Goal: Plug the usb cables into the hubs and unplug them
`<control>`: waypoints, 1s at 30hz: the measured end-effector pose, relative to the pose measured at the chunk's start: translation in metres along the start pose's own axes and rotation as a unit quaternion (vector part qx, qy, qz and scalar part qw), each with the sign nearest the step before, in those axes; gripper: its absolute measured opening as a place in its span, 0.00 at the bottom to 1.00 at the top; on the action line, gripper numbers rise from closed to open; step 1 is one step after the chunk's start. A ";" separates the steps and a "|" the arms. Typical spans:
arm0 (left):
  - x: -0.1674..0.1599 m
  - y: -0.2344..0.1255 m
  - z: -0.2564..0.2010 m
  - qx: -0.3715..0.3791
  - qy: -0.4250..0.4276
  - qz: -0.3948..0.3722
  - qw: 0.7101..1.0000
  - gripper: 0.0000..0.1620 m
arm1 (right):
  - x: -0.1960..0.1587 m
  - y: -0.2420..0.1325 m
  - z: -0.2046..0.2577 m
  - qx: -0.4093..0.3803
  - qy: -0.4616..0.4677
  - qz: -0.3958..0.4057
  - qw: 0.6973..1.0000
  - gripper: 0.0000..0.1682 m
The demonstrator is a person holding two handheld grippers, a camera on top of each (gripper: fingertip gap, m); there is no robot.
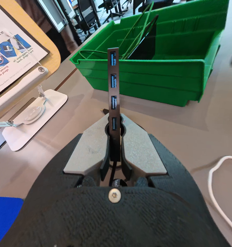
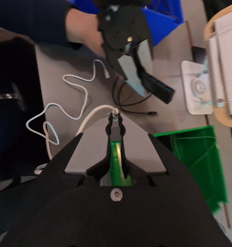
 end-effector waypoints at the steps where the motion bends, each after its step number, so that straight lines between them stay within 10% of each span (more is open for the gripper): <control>1: 0.002 -0.002 0.001 -0.004 -0.009 -0.007 1.000 0.03 | 0.001 0.009 0.010 0.016 0.007 0.000 1.000 0.03; 10: 0.003 -0.007 0.009 0.004 -0.032 -0.028 0.999 0.03 | 0.017 0.094 0.073 0.126 0.010 -0.003 0.992 0.03; 30: 0.004 -0.008 0.008 0.000 -0.031 -0.024 0.999 0.03 | 0.014 0.106 0.079 0.169 0.110 -0.022 0.979 0.07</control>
Point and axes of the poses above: each gripper's, where its closed fingertips meet, y out along the fingers, x out of its top, z = x × y across the jaws, the point moved 6 cm from there along -y, back along the fingers, and after that the axes turned 11 degrees about -y, right-handed, at the moved point
